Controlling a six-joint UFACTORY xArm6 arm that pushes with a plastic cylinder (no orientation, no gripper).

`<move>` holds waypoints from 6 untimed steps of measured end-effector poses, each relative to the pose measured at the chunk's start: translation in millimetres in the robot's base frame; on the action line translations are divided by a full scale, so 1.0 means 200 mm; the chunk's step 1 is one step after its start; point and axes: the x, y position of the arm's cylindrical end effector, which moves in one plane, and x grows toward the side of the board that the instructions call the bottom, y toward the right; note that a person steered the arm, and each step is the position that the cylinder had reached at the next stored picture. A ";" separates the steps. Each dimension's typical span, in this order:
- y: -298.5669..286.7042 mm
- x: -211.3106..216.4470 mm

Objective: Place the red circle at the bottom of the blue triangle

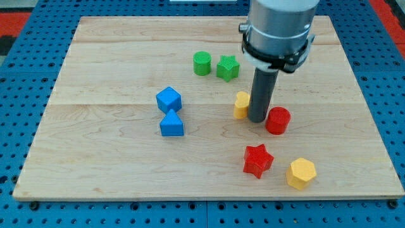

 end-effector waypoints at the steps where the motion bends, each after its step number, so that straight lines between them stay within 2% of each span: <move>1: 0.25 -0.03; 2: 0.50 0.04; 3: 0.16 0.16; 4: 0.01 0.12; 6: -0.28 0.30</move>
